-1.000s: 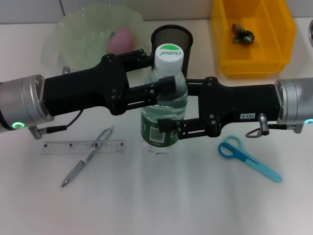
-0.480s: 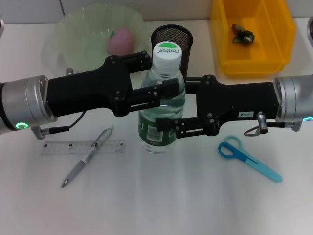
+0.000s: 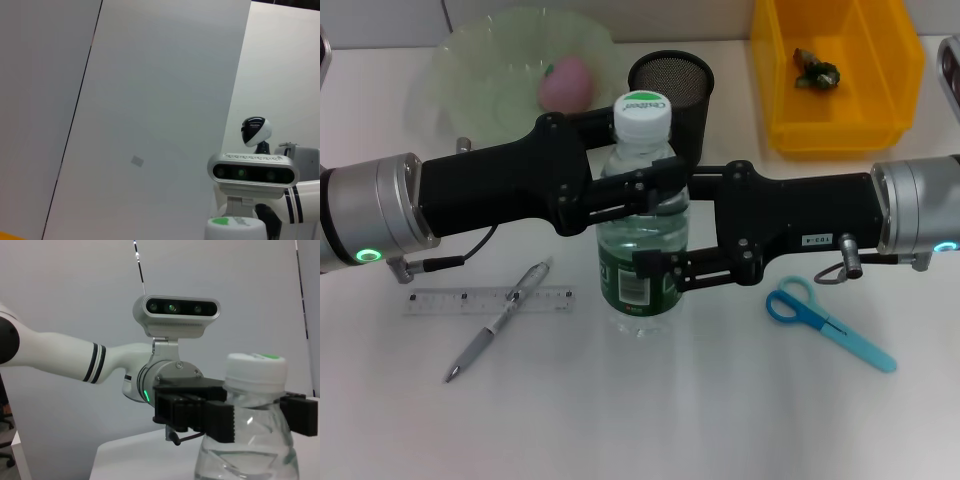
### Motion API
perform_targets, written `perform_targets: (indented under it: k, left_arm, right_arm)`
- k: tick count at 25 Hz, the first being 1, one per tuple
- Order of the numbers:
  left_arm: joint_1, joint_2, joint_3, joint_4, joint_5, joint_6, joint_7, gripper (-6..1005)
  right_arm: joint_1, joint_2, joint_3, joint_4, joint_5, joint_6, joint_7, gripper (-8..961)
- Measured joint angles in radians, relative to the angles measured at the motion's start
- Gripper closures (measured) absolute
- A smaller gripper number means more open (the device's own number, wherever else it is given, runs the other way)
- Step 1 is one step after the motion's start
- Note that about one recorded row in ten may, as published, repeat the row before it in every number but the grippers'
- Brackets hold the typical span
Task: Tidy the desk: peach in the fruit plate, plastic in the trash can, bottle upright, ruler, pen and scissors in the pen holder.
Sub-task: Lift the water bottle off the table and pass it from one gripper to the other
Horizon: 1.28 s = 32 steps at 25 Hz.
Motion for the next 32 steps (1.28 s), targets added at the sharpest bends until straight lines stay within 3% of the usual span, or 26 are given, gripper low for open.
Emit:
perform_targets:
  k: [32]
  left_arm:
    - [0.002, 0.0, -0.018, 0.006, -0.008, -0.018, 0.002, 554]
  right_arm:
    - [-0.001, 0.0, 0.012, -0.002, 0.009, 0.01, -0.003, 198]
